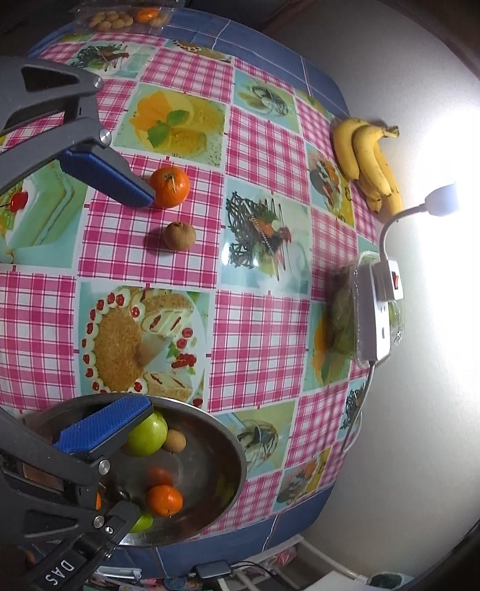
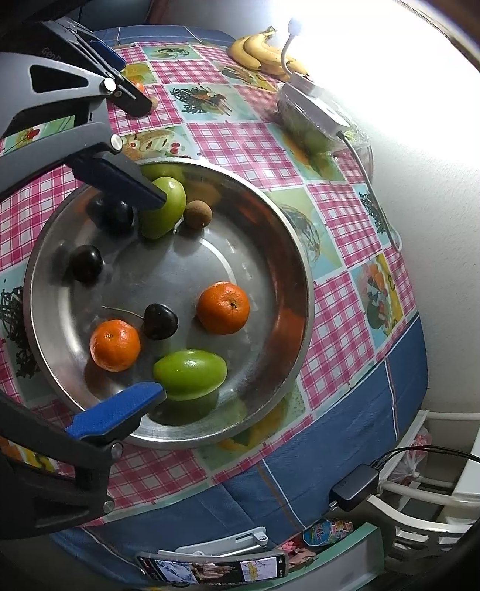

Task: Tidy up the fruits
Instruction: 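Withdraw both open tools from the bowl toward the last tangerine and kiwi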

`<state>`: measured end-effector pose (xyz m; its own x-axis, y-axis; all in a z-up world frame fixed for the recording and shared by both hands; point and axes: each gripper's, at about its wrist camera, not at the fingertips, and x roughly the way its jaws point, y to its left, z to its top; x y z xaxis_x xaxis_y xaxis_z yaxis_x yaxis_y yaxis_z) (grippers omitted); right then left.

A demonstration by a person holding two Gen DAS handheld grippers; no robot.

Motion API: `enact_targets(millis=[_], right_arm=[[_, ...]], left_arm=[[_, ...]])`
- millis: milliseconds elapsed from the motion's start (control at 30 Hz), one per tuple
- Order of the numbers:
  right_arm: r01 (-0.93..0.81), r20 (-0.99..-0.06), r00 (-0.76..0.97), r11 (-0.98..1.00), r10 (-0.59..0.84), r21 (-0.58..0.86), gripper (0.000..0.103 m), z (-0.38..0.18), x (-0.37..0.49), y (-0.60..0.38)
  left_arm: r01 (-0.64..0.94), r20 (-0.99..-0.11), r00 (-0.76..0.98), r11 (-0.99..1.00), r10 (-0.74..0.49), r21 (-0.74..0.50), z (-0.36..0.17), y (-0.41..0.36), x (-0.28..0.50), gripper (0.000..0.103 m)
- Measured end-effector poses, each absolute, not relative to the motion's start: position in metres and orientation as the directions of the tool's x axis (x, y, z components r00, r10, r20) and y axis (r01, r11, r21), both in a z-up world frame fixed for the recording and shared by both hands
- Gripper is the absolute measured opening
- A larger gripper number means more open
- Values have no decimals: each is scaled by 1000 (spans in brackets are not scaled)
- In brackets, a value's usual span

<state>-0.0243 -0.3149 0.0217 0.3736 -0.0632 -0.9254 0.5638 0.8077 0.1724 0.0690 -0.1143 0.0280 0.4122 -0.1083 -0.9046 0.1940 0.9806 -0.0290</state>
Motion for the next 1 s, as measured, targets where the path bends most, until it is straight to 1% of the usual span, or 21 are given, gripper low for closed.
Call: enact_targets(millis=[67, 133, 167, 700, 1000], right_arm=[[563, -926, 372, 809, -66, 169, 95, 21, -24, -315], [568, -926, 369, 807, -75, 161, 102, 22, -24, -315], [569, -925, 372, 807, -79, 159, 103, 22, -24, -315], [554, -926, 367, 819, -83, 146, 103, 25, -18, -305], [520, -927, 368, 843, -74, 139, 103, 24, -5, -285]], left_arm=[[186, -906, 410, 982, -105, -29, 27, -113, 70, 103], [178, -907, 407, 984, -103, -32, 26, -111, 71, 103], [176, -907, 407, 984, -104, -33, 27, -110, 71, 103], [156, -911, 399, 987, -107, -47, 29, -92, 79, 103], [81, -907, 413, 995, -88, -60, 34, -53, 94, 103]])
